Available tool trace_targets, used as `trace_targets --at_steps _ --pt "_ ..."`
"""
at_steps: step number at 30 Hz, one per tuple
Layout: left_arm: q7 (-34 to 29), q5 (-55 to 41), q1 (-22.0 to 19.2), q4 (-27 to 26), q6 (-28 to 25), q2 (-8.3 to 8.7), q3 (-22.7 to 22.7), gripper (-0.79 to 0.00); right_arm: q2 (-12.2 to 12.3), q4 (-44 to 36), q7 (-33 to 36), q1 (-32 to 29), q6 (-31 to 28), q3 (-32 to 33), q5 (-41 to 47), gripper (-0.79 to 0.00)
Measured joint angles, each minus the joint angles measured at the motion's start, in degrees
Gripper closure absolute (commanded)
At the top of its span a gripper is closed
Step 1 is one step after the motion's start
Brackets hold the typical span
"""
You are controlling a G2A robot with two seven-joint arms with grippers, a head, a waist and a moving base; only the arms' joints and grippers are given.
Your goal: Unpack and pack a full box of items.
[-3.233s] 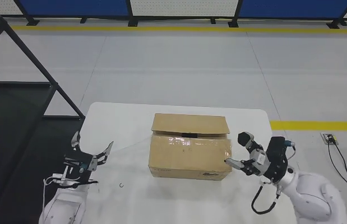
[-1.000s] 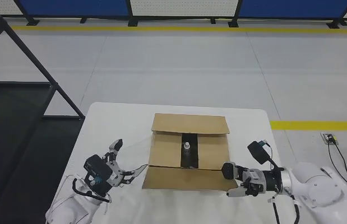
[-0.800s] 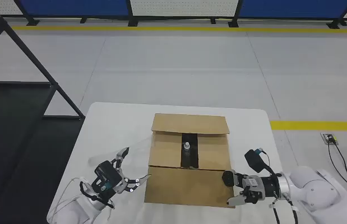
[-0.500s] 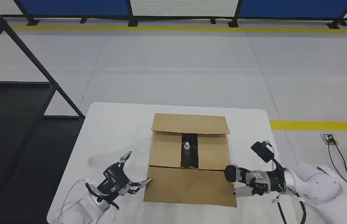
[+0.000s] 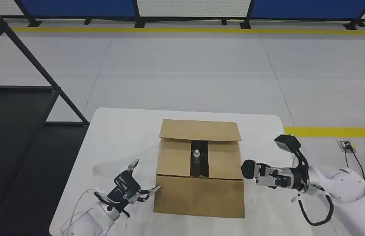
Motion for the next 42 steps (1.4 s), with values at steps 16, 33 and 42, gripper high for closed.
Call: trace_targets --at_steps 16,33,42 --pt "0.0 0.0 0.0 0.0 0.0 0.0 0.0 -0.785 -7.7 13.8 -2.2 12.0 21.1 -7.2 1.4 -0.785" --pt "0.0 0.0 0.0 0.0 0.0 0.0 0.0 -0.785 -17.1 26.6 -7.5 20.9 17.2 -11.2 6.8 -0.785" --pt "0.0 0.0 0.0 0.0 0.0 0.0 0.0 -0.785 -20.7 32.5 -11.0 24.9 17.1 -12.8 5.1 -0.785"
